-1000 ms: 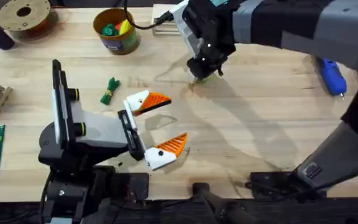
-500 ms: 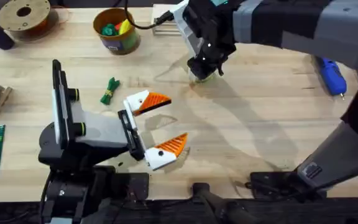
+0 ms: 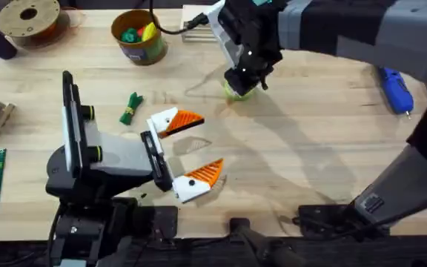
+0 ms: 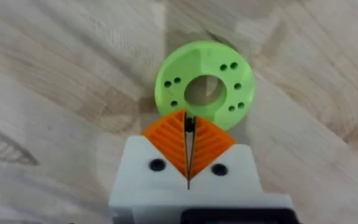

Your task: Pick up the gripper from the table and insert it into the empty holder that is missing its gripper. Then pick up a screw, insert it into the mounting hole, and use the screwdriver to tighten it. Finally, clean up the table by picking up the vegetable and placing it into the bucket.

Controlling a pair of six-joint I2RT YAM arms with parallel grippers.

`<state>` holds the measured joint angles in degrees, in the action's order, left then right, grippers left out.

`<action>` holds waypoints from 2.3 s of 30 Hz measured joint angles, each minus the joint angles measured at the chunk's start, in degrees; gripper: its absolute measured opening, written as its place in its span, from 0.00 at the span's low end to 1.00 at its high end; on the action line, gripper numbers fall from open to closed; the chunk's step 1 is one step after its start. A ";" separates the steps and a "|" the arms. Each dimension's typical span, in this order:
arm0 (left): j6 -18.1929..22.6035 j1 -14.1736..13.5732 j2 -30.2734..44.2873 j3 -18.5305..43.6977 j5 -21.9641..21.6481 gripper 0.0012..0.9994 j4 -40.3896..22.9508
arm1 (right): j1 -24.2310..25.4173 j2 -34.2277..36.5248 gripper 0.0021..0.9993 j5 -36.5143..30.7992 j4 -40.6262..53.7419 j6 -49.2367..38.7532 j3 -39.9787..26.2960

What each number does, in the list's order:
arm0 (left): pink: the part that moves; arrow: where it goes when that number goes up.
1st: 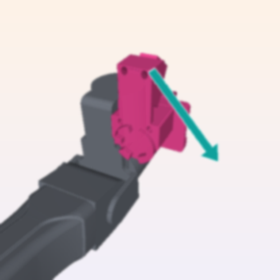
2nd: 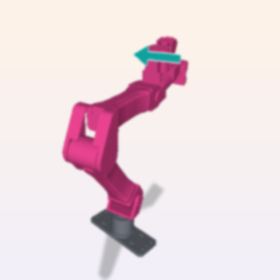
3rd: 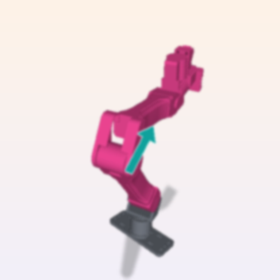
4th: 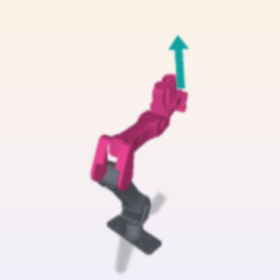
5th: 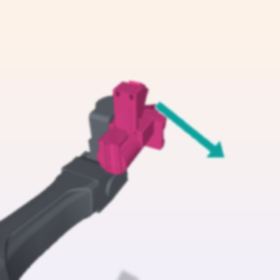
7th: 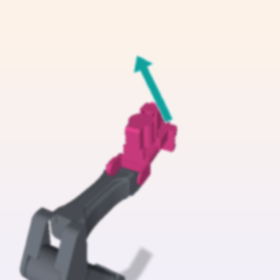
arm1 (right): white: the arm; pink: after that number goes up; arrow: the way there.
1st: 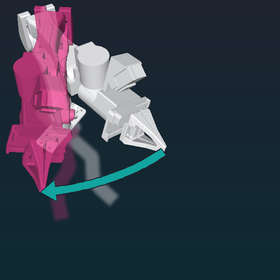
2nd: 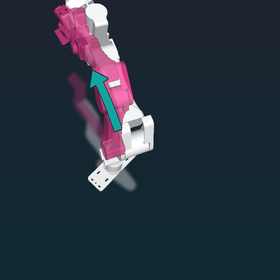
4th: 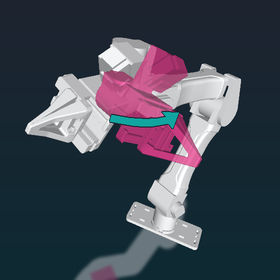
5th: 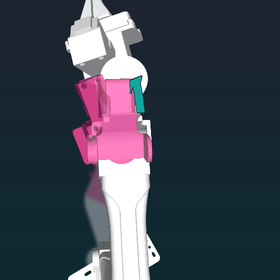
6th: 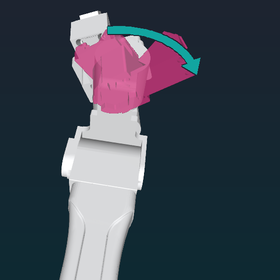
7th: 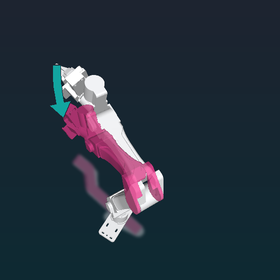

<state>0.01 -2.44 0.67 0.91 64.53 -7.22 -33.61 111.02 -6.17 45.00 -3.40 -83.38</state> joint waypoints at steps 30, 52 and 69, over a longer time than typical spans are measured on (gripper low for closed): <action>0.00 0.00 -0.02 0.00 0.00 0.99 0.02 | -6.00 -16.83 0.00 12.87 17.58 -0.85 -18.27; 0.00 0.00 0.00 0.00 0.00 0.99 0.00 | -23.51 2.60 0.00 11.67 37.12 -1.53 -47.30; 0.00 0.00 0.00 0.00 0.00 0.99 0.02 | -27.02 9.49 0.00 9.76 44.36 -2.42 -57.58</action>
<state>0.01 -2.44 0.67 0.91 64.53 -7.20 -60.62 120.51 3.59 89.36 -5.82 -140.97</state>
